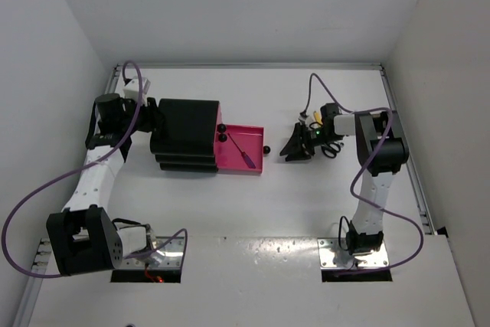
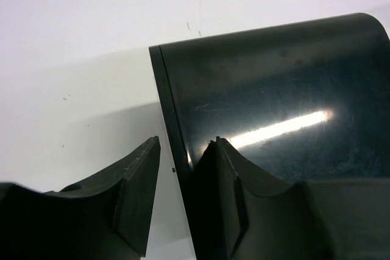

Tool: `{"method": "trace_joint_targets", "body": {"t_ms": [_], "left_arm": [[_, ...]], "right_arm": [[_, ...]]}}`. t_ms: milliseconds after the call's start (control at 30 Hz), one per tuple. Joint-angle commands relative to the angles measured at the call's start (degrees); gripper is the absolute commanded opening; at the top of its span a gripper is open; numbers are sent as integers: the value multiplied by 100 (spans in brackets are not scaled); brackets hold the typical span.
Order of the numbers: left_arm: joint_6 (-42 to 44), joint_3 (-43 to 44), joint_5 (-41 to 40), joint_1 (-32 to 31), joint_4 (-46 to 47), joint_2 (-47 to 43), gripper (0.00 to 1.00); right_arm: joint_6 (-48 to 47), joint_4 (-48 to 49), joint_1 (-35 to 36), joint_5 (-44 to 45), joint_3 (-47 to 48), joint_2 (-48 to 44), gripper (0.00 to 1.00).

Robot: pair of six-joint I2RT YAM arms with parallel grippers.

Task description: Sort the tools into containers

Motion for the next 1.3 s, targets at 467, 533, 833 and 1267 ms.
{"method": "trace_joint_targets", "body": {"t_ms": [467, 533, 833, 1267], "left_arm": [[301, -184, -24, 173, -812, 314, 37], [301, -184, -24, 173, -812, 314, 37], [353, -236, 29, 226, -812, 367, 37], [353, -289, 143, 226, -759, 420, 31]], "right_arm": [[2097, 2977, 655, -374, -251, 281, 41], [2202, 3057, 656, -374, -199, 282, 42], [2414, 3461, 884, -374, -93, 537, 37], [2747, 3637, 1534, -374, 373, 712, 30]]}}
